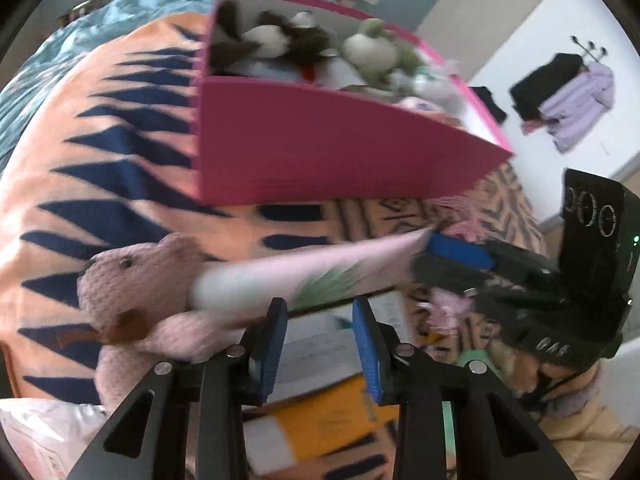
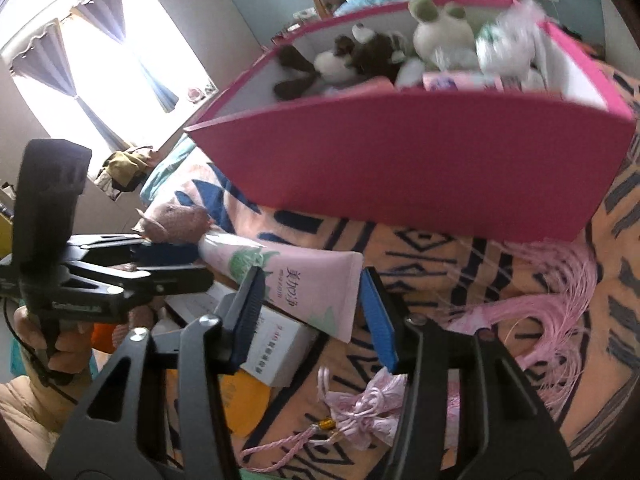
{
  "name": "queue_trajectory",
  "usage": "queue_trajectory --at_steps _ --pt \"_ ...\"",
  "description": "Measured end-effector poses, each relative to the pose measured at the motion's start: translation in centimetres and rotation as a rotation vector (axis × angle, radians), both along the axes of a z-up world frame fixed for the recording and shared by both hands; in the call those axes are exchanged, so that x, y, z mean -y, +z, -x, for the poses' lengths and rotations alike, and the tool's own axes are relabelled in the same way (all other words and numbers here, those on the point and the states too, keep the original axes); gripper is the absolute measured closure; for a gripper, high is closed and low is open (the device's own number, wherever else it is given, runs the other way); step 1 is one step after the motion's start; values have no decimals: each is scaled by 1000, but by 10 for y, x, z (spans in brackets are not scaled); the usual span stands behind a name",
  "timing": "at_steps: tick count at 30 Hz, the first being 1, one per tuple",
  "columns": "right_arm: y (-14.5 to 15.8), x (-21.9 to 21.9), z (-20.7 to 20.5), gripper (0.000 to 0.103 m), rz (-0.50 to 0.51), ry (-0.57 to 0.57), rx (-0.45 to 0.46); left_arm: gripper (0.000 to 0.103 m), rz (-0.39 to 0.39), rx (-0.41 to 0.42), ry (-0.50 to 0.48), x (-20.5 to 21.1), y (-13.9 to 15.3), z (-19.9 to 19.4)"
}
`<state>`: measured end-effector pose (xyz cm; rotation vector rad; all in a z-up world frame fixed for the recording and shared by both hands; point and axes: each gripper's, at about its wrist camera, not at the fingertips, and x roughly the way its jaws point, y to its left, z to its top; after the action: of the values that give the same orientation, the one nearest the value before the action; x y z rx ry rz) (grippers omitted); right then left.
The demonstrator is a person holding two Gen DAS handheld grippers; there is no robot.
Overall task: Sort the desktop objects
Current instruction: 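Close both tools on the aloe-print tube and lift it, then carry the aloe-print tube with both tools over the pink box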
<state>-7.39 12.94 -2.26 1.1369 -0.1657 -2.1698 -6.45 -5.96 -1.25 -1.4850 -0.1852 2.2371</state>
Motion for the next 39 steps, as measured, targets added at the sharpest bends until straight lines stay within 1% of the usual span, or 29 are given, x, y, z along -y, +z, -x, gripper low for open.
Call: queue_trajectory --at_steps 2,4,6,8,9,10,11,12,14,16,17,19,24,27,30,34,39 --pt "4 10 -4 67 -23 25 -32 70 40 -36 -8 -9 4 -1" --pt "2 15 -5 67 -54 28 -48 69 36 -27 0 -7 3 1" --pt "-2 9 -1 67 -45 3 -24 64 68 -59 16 0 6 -2" --pt "-6 4 0 67 -65 -10 -21 60 72 -72 4 9 7 -4" --pt "-8 1 1 67 -66 -21 -10 54 84 -76 6 11 7 -5" --pt "-10 0 2 66 -59 -16 7 44 106 -81 19 13 6 -5" --pt "-14 -1 3 66 -52 -12 24 40 121 -76 24 15 4 -3" --pt "-16 -1 3 66 -52 -11 32 39 140 -65 29 17 0 -1" --pt "-21 0 6 66 -44 -9 56 39 135 -23 29 21 -10 2" --pt "-23 3 9 65 -46 -4 64 39 134 -4 23 22 -16 3" --pt "-24 4 11 64 -47 -3 69 39 143 -9 22 21 -16 2" --pt "-27 7 14 61 -46 4 84 38 129 -8 17 21 -15 3" --pt "-30 14 13 61 -58 35 79 39 120 -1 23 21 -15 3" --pt "-30 15 12 61 -66 40 80 40 112 -2 44 20 -14 5" --pt "-28 15 11 61 -82 34 53 40 96 -7 57 19 -10 4" --pt "-17 10 6 61 -90 20 7 40 85 -17 63 16 -4 2" --pt "-2 7 0 61 -107 5 -53 40 83 -57 61 9 11 0"
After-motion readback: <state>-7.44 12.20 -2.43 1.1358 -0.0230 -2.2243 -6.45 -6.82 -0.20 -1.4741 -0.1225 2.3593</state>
